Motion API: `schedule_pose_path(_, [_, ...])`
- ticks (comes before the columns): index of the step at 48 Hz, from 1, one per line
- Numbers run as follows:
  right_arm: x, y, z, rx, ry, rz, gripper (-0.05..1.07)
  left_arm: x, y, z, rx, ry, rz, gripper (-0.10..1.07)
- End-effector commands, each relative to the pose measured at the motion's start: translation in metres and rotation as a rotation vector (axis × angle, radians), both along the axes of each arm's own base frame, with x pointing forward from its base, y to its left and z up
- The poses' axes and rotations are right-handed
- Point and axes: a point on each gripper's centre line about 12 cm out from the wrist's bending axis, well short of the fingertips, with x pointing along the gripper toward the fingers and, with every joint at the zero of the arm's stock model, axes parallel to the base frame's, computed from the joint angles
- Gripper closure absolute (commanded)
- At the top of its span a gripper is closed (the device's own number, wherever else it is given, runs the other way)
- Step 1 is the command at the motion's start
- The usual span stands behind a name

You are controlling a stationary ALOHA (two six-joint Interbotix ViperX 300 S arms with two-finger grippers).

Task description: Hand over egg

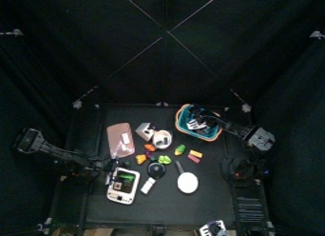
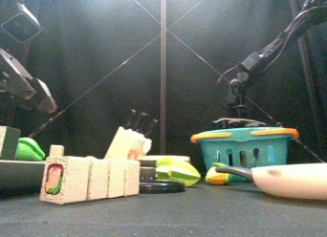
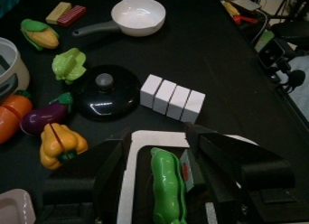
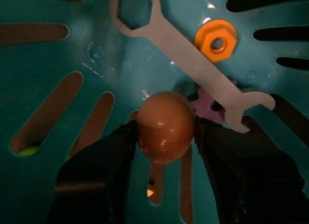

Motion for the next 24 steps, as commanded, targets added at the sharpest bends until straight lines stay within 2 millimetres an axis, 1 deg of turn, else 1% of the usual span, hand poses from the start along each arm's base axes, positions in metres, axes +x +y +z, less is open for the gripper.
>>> schedule_pose_path(1, [0.004,-0.004,0.025,-0.057,-0.044,0.009,0.31,0.003,0.0,0.004,-0.004,-0.015,0.004,0.1])
schedule_pose_path(8, [0.002,-0.003,0.046,-0.112,-0.057,0.034,0.31,0.005,-0.001,0.007,-0.005,-0.022,0.003,0.1])
schedule_pose_path(13, [0.001,0.0,0.067,-0.175,-0.078,0.056,0.31,0.008,-0.002,0.011,-0.005,-0.035,0.001,0.1])
schedule_pose_path(20, [0.0,0.011,0.089,-0.232,-0.122,0.083,0.31,0.014,-0.003,0.02,-0.007,-0.07,0.003,0.1])
schedule_pose_path(24, [0.002,0.019,0.097,-0.257,-0.15,0.109,0.31,0.019,-0.002,0.026,-0.002,-0.097,0.007,0.1])
